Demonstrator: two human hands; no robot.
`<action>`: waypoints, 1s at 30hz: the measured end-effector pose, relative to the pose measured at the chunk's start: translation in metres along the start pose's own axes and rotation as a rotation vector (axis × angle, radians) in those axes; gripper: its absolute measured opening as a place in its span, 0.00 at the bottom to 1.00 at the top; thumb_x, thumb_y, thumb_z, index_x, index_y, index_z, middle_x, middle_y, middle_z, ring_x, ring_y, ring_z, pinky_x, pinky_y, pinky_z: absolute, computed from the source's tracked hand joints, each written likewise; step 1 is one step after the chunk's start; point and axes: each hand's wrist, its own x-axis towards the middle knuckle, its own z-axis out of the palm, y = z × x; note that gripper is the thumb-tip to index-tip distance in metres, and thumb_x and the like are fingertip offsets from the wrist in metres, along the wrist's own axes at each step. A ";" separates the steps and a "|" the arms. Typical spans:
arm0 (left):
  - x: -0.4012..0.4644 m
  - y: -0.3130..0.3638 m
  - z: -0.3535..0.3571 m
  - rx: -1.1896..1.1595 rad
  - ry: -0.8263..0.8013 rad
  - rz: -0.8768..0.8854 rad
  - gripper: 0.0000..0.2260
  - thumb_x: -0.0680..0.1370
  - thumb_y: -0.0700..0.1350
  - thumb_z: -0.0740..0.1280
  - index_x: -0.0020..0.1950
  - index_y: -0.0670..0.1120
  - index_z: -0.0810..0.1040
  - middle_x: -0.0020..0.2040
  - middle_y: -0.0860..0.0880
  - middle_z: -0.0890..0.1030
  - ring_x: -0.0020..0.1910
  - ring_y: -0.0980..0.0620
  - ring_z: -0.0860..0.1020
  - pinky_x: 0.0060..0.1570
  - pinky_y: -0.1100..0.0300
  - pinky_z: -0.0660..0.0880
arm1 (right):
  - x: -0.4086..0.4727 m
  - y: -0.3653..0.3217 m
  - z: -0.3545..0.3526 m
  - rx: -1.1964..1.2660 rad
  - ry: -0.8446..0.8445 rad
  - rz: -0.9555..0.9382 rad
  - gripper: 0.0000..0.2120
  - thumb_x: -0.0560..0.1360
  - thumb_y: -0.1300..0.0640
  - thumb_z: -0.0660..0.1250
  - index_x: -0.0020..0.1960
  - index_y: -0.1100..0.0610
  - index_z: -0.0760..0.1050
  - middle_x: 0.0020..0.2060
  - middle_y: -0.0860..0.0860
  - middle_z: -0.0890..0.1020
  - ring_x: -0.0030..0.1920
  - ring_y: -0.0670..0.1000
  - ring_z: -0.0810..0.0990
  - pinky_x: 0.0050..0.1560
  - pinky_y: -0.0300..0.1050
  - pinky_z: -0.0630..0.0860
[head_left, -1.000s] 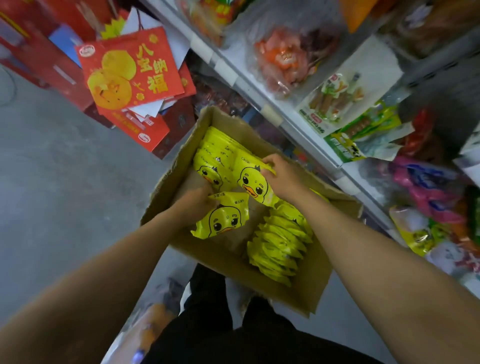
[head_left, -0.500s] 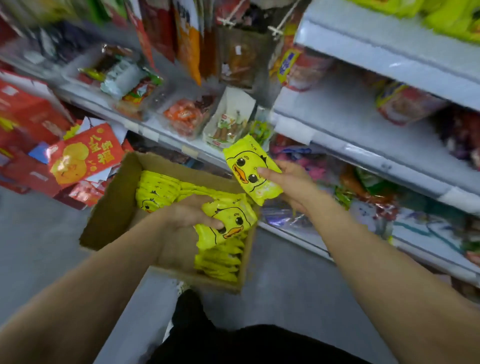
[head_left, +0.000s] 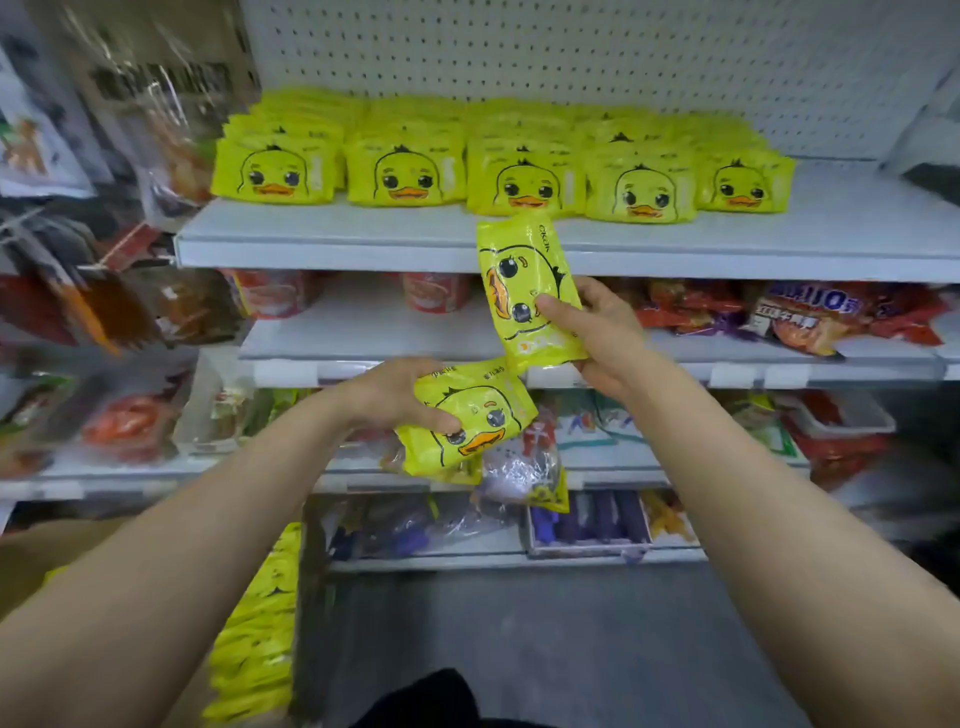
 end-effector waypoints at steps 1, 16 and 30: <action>0.008 0.020 0.001 0.033 -0.014 0.036 0.21 0.65 0.43 0.80 0.54 0.55 0.78 0.48 0.57 0.84 0.47 0.56 0.82 0.49 0.61 0.78 | 0.001 -0.010 -0.014 0.017 0.025 -0.017 0.12 0.74 0.65 0.72 0.56 0.57 0.76 0.45 0.55 0.85 0.40 0.52 0.85 0.37 0.46 0.81; 0.199 0.232 0.018 0.308 0.017 0.327 0.44 0.64 0.56 0.79 0.76 0.49 0.62 0.76 0.49 0.63 0.73 0.48 0.63 0.64 0.60 0.61 | 0.068 -0.144 -0.202 0.007 0.313 -0.286 0.14 0.74 0.65 0.72 0.57 0.56 0.75 0.49 0.55 0.85 0.43 0.54 0.85 0.46 0.51 0.82; 0.348 0.351 0.060 0.617 0.056 0.494 0.41 0.69 0.54 0.76 0.76 0.46 0.61 0.75 0.47 0.64 0.72 0.47 0.65 0.67 0.58 0.64 | 0.163 -0.208 -0.325 -0.011 0.360 -0.421 0.18 0.74 0.66 0.71 0.61 0.58 0.73 0.56 0.58 0.82 0.44 0.55 0.85 0.41 0.50 0.82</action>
